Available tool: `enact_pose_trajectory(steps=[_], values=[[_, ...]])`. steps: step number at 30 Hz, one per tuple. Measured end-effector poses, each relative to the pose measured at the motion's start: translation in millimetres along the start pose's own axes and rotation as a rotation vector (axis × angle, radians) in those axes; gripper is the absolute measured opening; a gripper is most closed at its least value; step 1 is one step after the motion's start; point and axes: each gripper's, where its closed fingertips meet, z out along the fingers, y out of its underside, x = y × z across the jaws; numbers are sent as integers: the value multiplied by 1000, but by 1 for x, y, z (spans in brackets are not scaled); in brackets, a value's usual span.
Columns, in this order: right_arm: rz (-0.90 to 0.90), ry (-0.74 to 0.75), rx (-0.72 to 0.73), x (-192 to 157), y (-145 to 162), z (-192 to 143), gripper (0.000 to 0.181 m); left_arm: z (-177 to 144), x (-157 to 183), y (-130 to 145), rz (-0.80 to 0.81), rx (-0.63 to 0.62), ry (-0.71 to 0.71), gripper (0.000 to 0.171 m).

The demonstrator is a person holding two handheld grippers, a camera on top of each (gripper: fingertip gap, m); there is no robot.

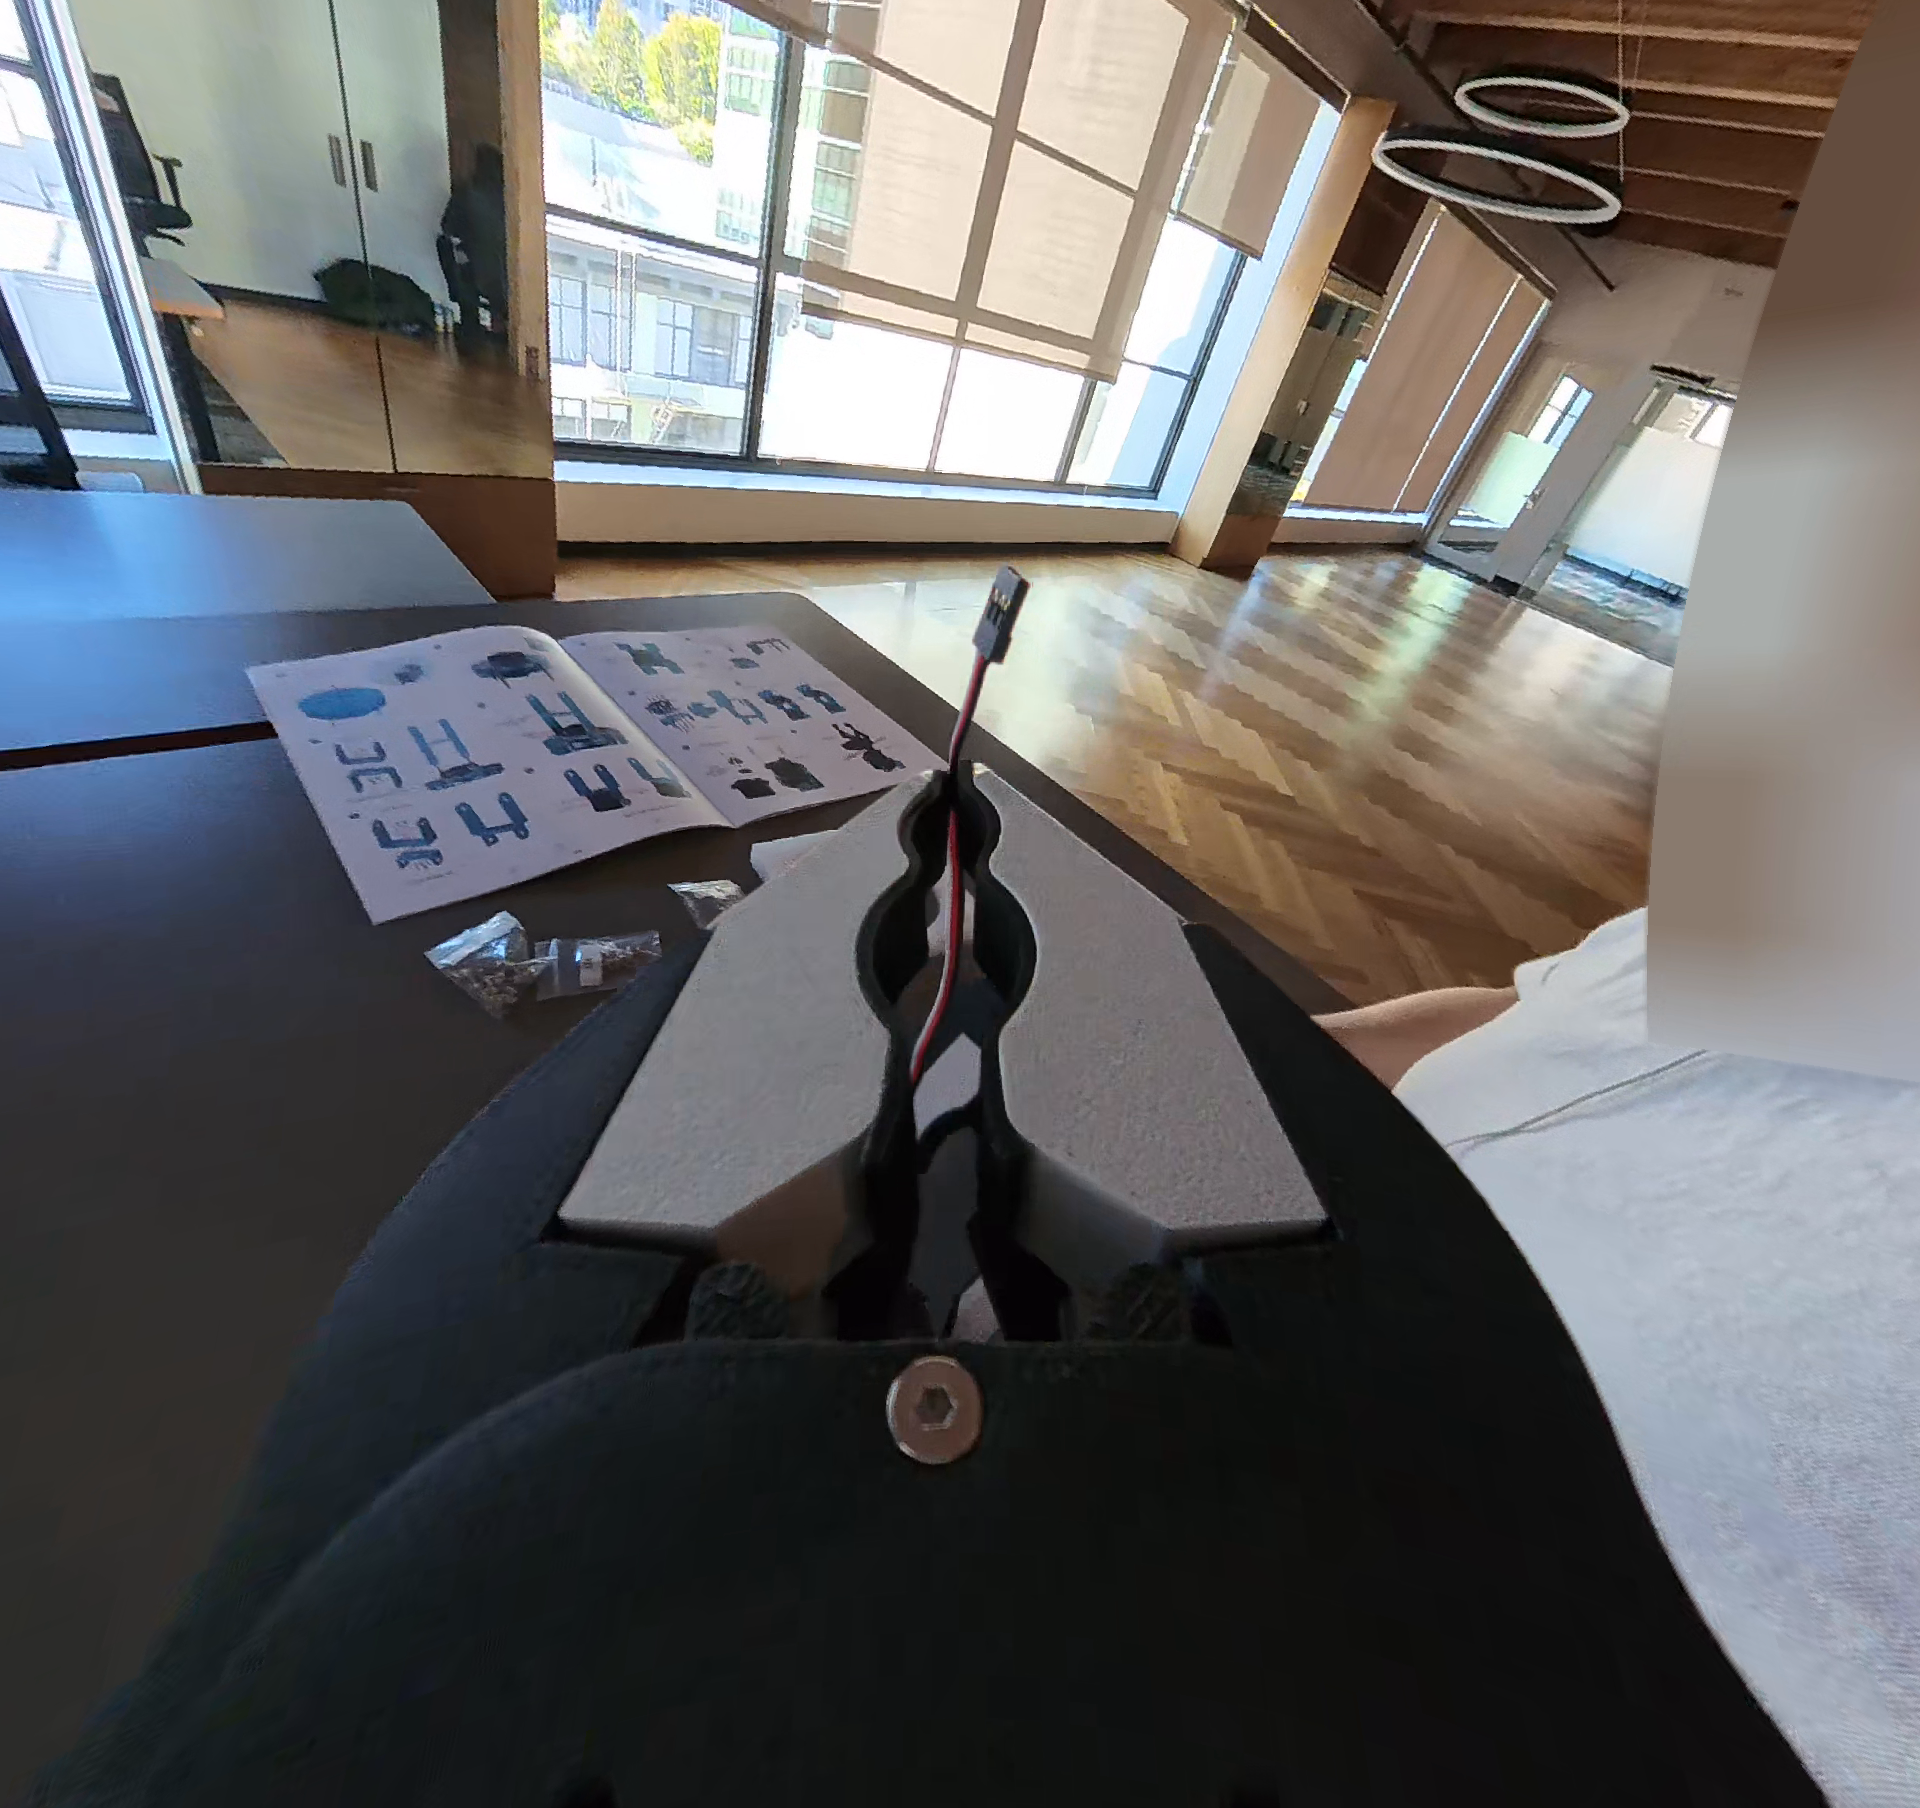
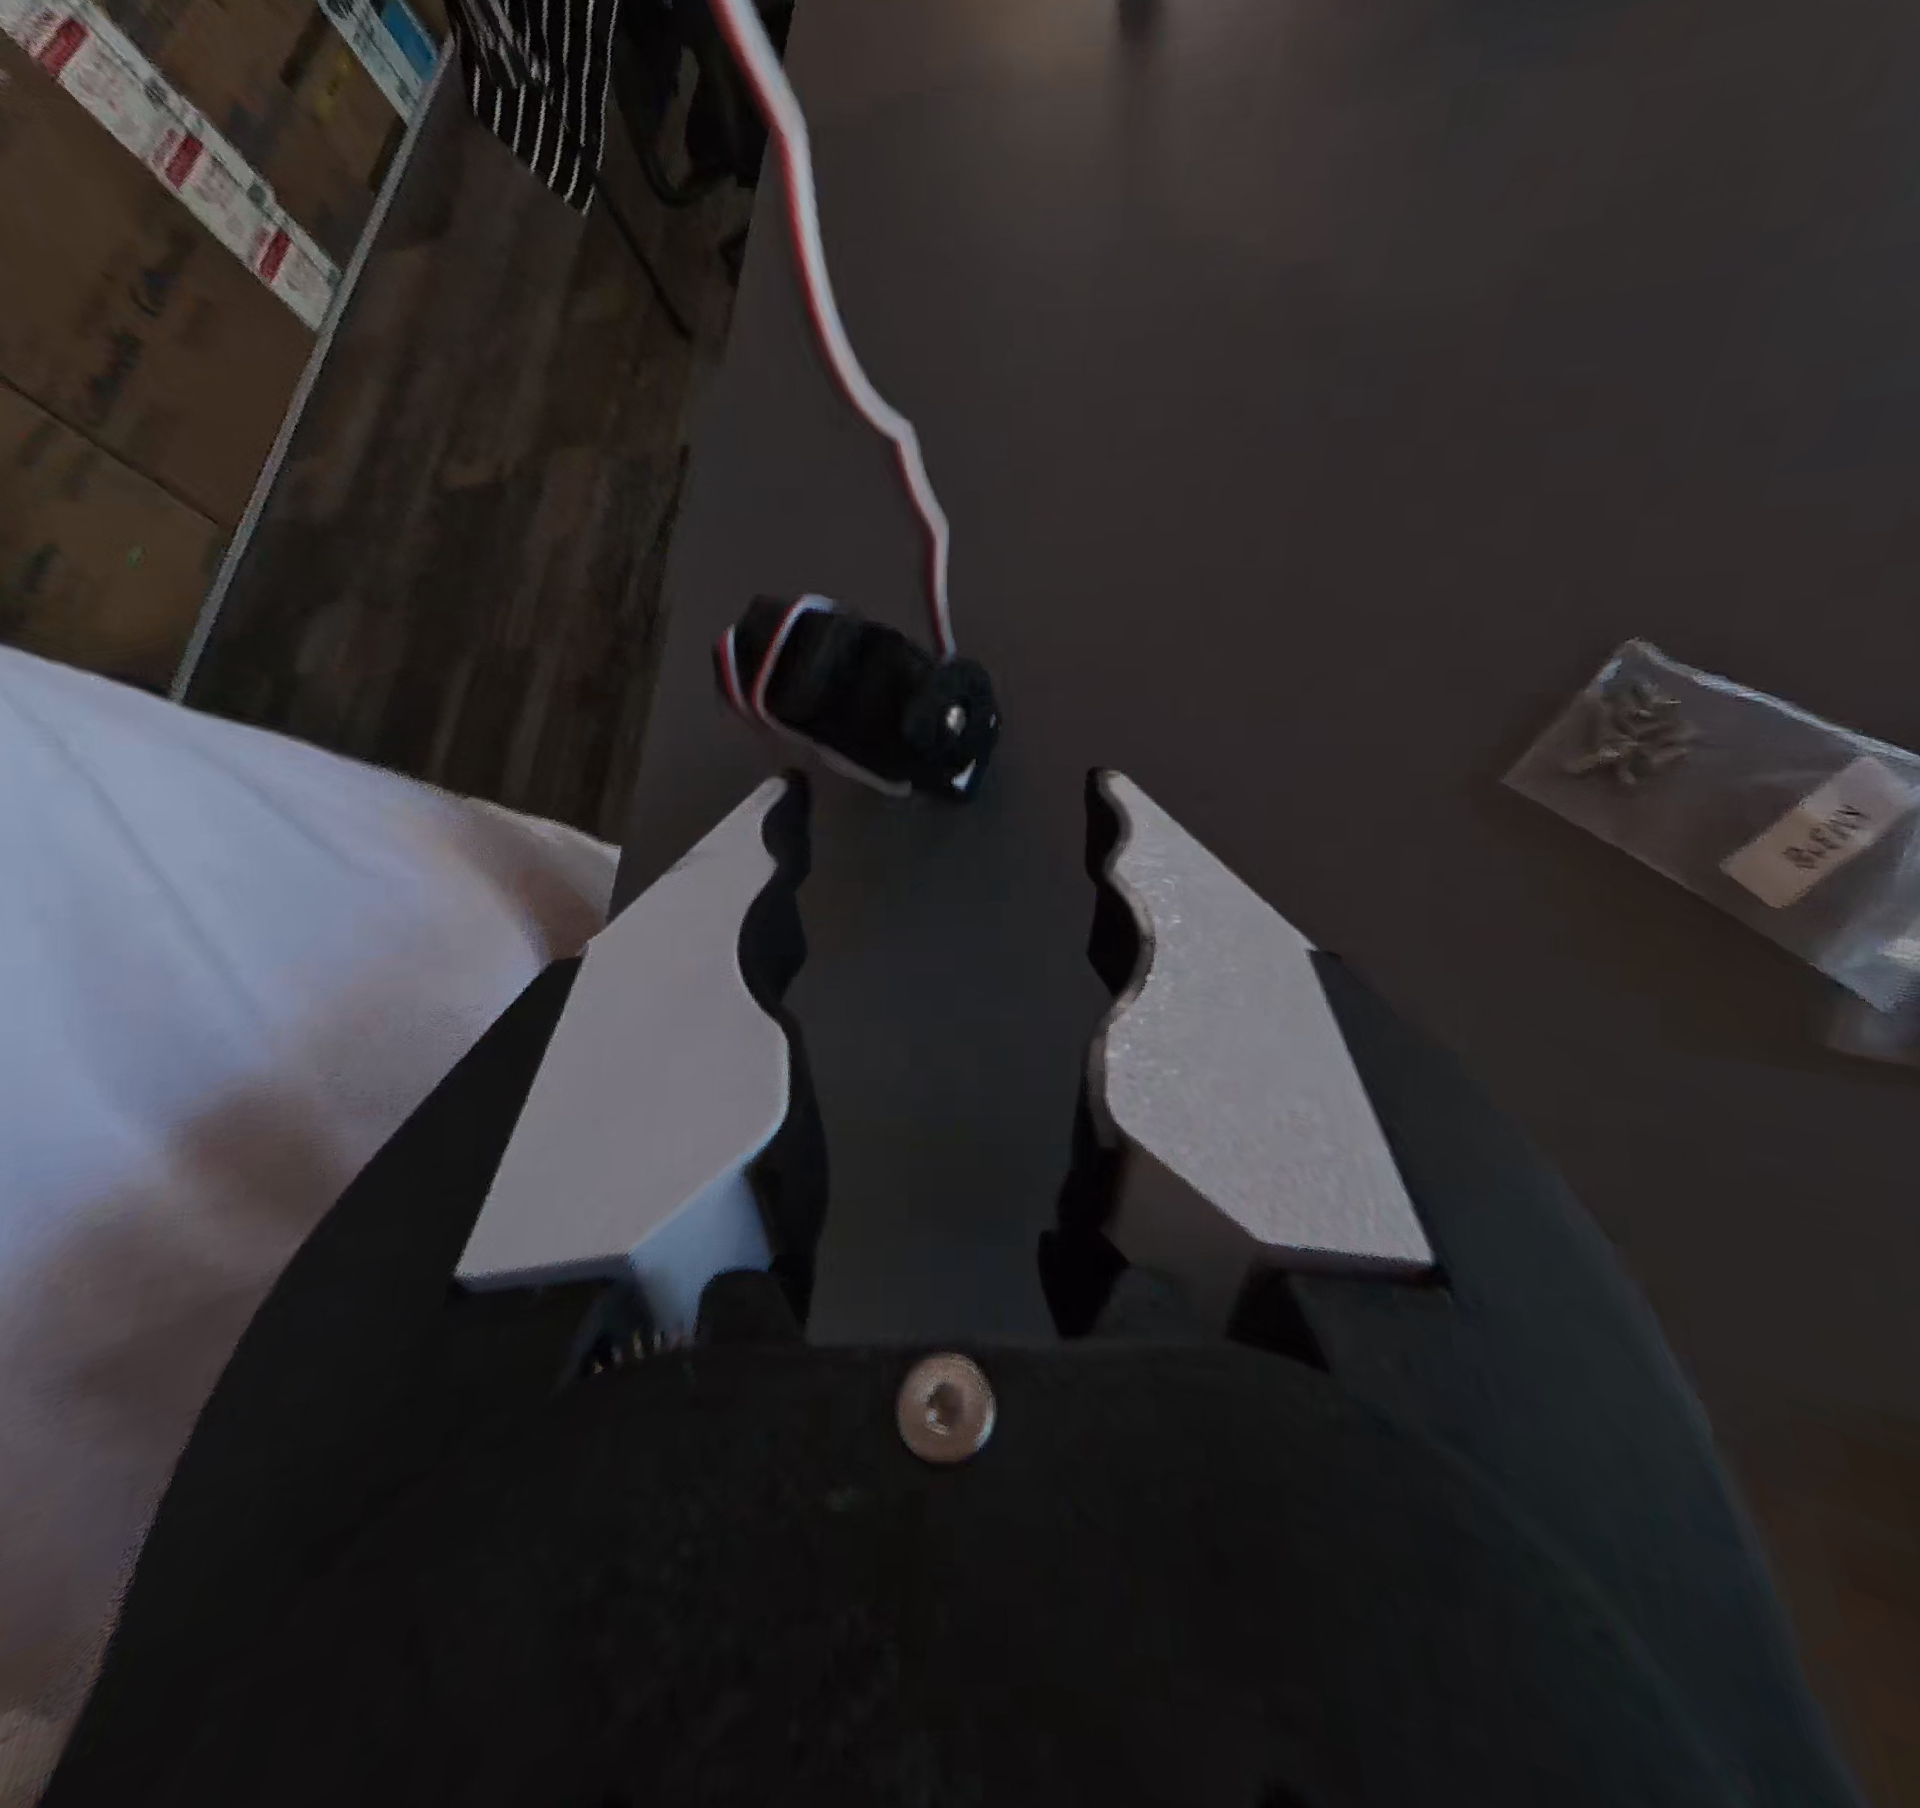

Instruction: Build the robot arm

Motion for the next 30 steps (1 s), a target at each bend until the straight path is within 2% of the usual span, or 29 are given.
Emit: enact_pose_trajectory(steps=[2, 3, 5, 12, 19, 23, 30], values=[[-7, 3, -83, 1, 13, 5, 41, -1, -1, -4, 7, 3, 2, 0], [-21, 21, -62, 5, 11, 4, 34, -1, -1, -7, 15, 2, 2, 0], [-23, 20, -59, 7, 12, 2, 33, 0, -1, -12, 41, -7, 1, 0], [10, -6, 92, 8, -12, -13, 42, 10, -14, -44, 226, -121, -62, 0], [-9, -94, 224, -8, -36, -22, 64, 20, -15, -100, 319, -139, -57, 0], [47, -75, 253, 3, -42, -23, 79, 24, -14, -126, 333, -141, -41, 0], [154, -63, 227, 23, -43, 0, 79, 20, -17, -172, 272, -105, 65, 0]])
